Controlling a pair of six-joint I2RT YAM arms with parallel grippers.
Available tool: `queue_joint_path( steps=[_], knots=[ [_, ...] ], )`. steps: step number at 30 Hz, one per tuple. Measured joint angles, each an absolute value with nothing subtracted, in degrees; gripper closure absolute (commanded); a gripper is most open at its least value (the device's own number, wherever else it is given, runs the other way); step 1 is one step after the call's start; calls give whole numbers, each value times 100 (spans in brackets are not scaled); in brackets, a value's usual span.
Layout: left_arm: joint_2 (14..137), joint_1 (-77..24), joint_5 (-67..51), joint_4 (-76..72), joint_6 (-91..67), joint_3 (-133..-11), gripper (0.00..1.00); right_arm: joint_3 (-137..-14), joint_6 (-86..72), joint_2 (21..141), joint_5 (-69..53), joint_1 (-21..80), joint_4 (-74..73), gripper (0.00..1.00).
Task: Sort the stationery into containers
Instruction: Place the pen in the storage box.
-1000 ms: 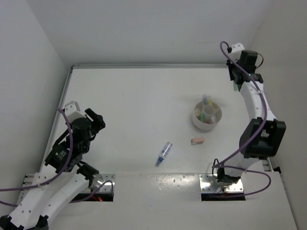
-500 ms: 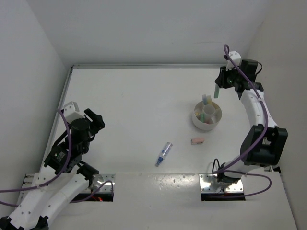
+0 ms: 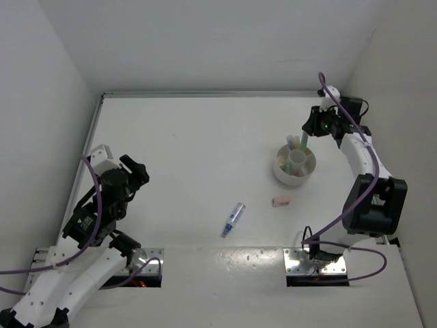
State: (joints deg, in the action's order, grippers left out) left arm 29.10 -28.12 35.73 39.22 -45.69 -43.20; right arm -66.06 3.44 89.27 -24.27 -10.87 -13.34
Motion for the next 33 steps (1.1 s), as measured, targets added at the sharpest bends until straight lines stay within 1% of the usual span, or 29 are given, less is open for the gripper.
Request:
queue_joint_path(
  steps=[4, 10, 11, 12, 13, 16, 17, 23, 24, 25, 26, 28, 29, 31, 32, 33],
  knots=[
    [2910, -2812, 3573, 3907, -4569, -4320, 31, -6401, 357, 8930, -2445, -1107, -1157, 100],
    [2908, -2812, 3573, 3885, -4569, -4287, 31, -5601, 556, 8779, -2554, -1111, -742, 100],
    [2908, -2812, 3570, 3887, -4569, -4278, 31, -5527, 596, 8757, -2569, -1111, -716, 98],
    [2908, -2812, 3570, 3887, -4567, -4276, 31, -5481, 622, 8746, -2580, -1111, -709, 93],
    [2908, -2812, 3570, 3885, -4567, -4276, 31, -5454, 657, 8737, -2589, -1111, -705, 73],
    [2908, -2812, 3570, 3885, -4569, -4276, 31, -5443, 753, 8724, -2626, -1111, -718, 51],
    [2908, -2812, 3570, 3885, -4569, -4276, 31, -5443, 766, 8705, -2630, -1111, -742, 39],
    [2910, -2812, 3540, 3885, -4563, -4276, 31, -5509, 880, 8173, -2659, -1111, -869, 38],
    [2912, -2812, 3509, 3883, -4560, -4276, 32, -5537, 886, 8112, -2659, -1111, -884, 38],
    [2917, -2812, 3461, 3870, -4539, -4276, 48, -5623, 906, 8018, -2639, -1111, -961, 38],
    [2932, -2812, 3385, 3837, -4536, -4276, 65, -5697, 939, 7933, -2613, -1111, -998, 41],
    [3015, -2808, 3111, 3704, -4453, -4276, 94, -5839, 1120, 7725, -2598, -1111, -1118, 88],
    [3105, -2805, 2919, 3588, -4362, -4270, 100, -5924, 1232, 7618, -2628, -1111, -1256, 100],
    [3413, -2801, 2303, 3341, -4163, -4268, 100, -6149, 1708, 7428, -2923, -1103, -1743, 100],
    [3638, -2805, 1927, 3232, -4075, -4281, 100, -6322, 2036, 7363, -3109, -1100, -2185, 86],
    [3951, -2856, 1516, 3111, -3997, -4333, 100, -6495, 2445, 7321, -3374, -1085, -2646, 63]
  ],
)
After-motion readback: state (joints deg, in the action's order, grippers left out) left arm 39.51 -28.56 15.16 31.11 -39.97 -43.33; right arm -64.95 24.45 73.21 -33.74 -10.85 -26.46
